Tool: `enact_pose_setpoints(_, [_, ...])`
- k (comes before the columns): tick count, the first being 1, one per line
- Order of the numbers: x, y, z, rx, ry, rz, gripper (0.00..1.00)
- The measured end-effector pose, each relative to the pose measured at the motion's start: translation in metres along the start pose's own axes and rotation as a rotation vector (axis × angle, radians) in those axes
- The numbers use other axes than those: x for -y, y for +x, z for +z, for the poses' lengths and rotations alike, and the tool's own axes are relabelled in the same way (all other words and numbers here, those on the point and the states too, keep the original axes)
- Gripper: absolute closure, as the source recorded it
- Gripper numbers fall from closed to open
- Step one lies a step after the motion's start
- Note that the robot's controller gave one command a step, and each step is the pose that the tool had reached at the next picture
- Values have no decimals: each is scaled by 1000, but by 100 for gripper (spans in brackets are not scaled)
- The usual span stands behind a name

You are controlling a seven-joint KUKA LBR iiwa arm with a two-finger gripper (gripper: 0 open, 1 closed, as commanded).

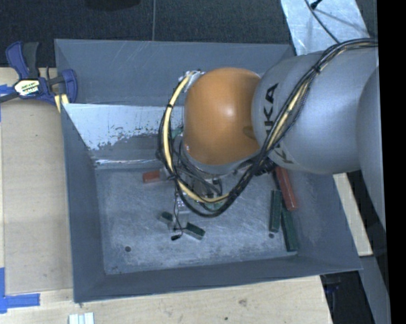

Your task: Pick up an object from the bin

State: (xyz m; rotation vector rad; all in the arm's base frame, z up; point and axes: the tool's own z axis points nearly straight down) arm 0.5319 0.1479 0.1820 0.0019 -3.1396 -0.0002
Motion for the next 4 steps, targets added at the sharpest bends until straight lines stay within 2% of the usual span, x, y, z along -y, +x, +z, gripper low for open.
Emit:
enact_pose_setpoints(1, [46, -27, 106, 3, -1, -106, 0])
enact_pose_setpoints(2, [37, 24, 112, 0, 0, -21, 0])
enact_pose_setpoints(3, [37, 21, 111, 5, -1, -19, 100])
enact_pose_setpoints(4, [37, 5, -61, 14, -2, -26, 100])
